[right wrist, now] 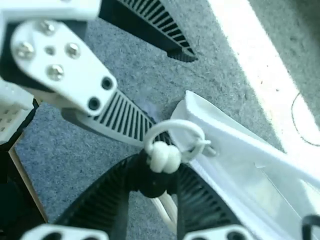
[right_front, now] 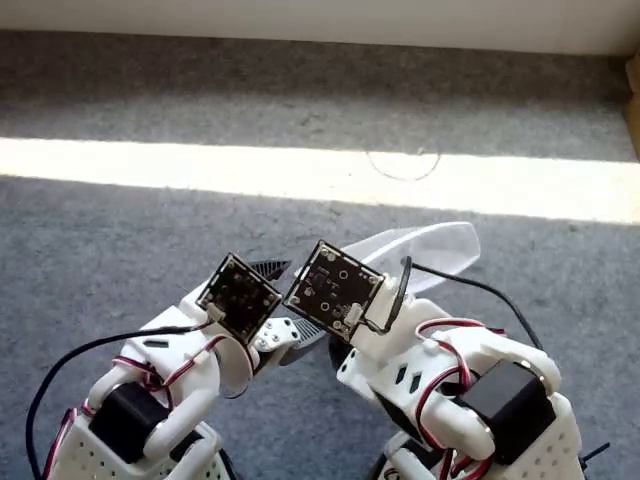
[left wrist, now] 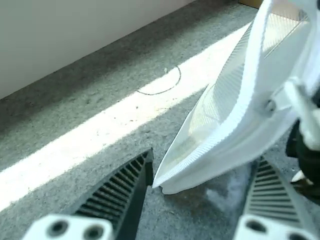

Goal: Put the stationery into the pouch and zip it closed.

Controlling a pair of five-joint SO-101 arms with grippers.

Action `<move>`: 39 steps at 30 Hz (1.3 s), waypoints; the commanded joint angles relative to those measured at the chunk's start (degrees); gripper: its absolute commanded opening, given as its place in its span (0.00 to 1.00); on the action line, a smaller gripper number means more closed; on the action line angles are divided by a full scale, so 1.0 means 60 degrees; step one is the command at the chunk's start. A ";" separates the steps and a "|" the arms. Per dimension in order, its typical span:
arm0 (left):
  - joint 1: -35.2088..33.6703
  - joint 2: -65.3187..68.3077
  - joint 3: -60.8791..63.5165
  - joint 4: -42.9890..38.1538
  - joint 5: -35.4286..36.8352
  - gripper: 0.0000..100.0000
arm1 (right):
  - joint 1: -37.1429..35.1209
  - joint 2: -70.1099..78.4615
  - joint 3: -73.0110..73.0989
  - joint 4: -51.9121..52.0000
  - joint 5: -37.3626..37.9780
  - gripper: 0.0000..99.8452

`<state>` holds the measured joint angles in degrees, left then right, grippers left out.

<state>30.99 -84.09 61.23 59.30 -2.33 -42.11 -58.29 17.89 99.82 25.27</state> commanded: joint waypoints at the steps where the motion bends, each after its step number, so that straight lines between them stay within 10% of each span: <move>1: 0.0125 -0.0168 0.0154 -0.0659 -0.0015 0.29 | -0.0286 -0.0139 -0.0051 0.0183 -0.0220 0.01; 39: 0.1722 -0.0168 0.0183 -0.1436 -0.0015 0.29 | 0.0535 -0.1707 0.1736 0.0212 0.0425 0.01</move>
<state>38.02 -84.44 63.25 52.18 -2.33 -39.47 -68.66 28.35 100.09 27.30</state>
